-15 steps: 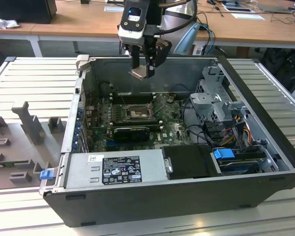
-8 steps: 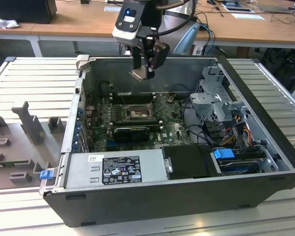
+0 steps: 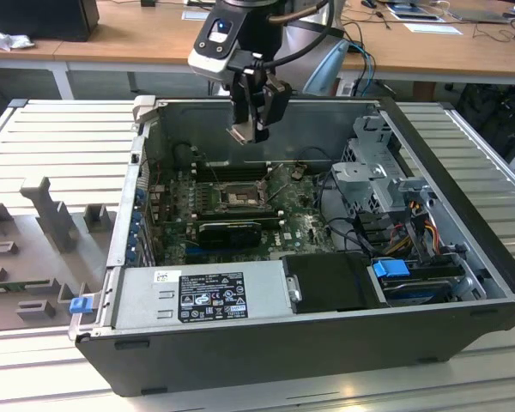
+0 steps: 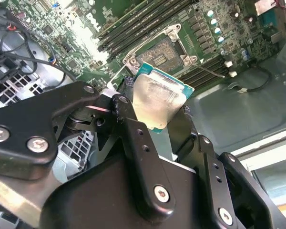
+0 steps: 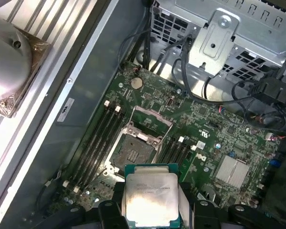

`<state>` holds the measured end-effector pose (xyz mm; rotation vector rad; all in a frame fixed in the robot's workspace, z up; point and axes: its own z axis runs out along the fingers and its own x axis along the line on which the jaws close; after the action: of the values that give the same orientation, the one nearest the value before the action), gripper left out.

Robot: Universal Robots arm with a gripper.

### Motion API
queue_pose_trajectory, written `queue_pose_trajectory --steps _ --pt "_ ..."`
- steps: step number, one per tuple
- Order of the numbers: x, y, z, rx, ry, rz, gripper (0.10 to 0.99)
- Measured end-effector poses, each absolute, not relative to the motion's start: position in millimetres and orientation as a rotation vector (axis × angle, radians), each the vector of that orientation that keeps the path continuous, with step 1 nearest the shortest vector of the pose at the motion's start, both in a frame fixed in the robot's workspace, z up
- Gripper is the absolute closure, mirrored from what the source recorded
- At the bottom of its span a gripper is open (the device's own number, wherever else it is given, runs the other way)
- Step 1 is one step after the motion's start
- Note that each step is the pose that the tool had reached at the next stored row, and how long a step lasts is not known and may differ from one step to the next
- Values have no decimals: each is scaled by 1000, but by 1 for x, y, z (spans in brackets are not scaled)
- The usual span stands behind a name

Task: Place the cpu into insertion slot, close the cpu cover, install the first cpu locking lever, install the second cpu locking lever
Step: 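Place the cpu into insertion slot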

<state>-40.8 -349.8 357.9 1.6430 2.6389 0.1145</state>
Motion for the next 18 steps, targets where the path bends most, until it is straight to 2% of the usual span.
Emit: queue_pose_trajectory --steps 18 --pt "-41 -350 352 1726 2583 112 557"
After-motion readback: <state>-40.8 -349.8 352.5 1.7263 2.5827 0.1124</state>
